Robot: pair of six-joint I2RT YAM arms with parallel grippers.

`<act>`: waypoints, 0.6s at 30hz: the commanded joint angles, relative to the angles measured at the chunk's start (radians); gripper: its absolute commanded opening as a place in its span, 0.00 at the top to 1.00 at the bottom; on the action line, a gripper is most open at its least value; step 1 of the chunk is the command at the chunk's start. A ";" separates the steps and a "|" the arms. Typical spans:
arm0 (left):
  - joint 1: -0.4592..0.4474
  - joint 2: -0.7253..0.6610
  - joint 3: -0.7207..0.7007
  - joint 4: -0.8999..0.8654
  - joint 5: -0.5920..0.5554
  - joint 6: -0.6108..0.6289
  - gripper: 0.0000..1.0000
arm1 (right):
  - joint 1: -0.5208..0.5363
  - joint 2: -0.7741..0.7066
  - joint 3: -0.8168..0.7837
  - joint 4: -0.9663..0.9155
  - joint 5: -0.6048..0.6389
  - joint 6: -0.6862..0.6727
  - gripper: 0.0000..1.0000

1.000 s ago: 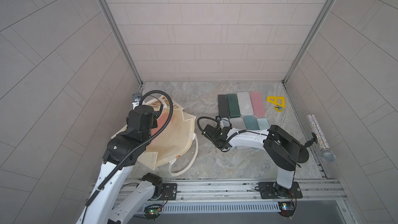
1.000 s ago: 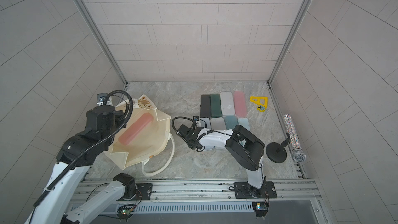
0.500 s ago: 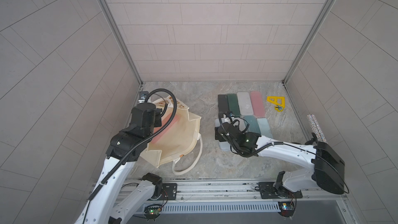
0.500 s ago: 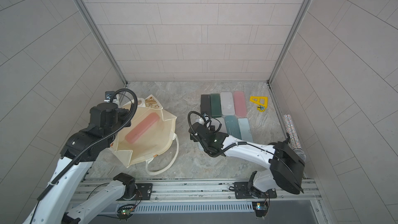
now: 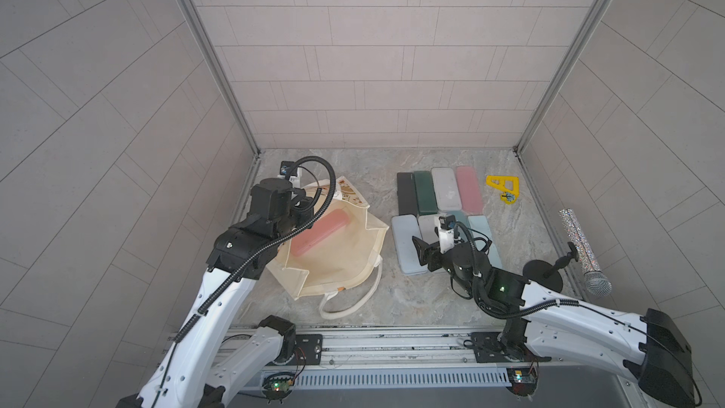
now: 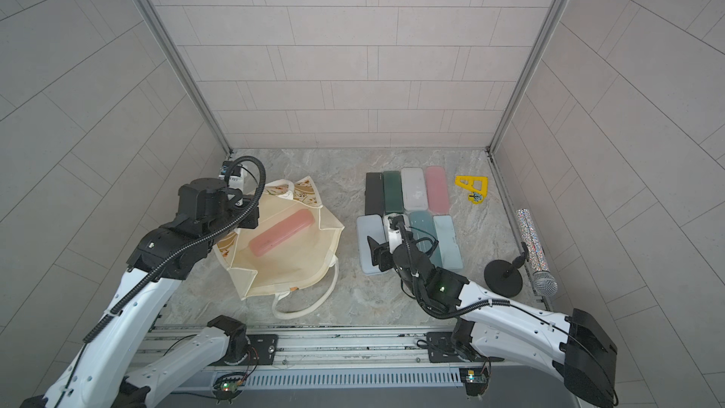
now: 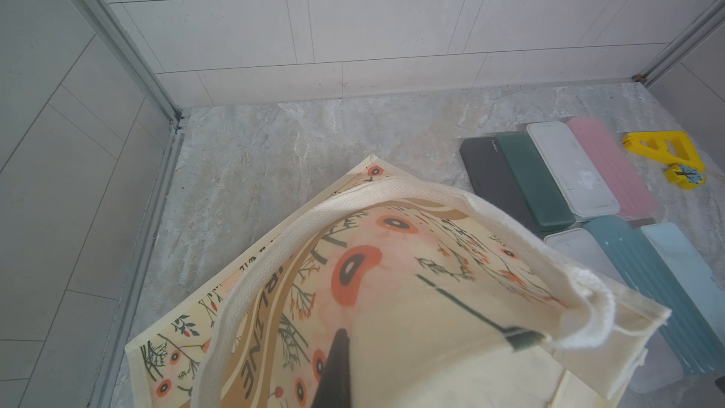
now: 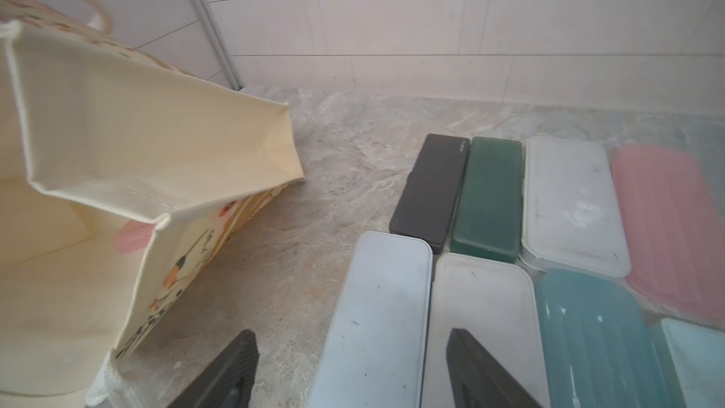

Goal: Take out the pencil case from the canvas bag
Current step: Adjust the pencil case at the center of the board, then pick up the pencil case from the canvas bag.

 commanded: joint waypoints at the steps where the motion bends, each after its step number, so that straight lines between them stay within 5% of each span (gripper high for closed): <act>1: 0.000 -0.044 -0.021 0.089 0.079 0.002 1.00 | 0.107 0.011 0.048 0.008 -0.081 -0.178 0.25; 8: 0.001 -0.098 -0.068 0.108 0.148 0.012 1.00 | 0.372 0.254 0.217 0.005 -0.072 -0.387 0.30; 18: 0.001 -0.156 -0.122 0.104 0.251 0.040 1.00 | 0.419 0.587 0.432 -0.123 -0.069 -0.591 0.31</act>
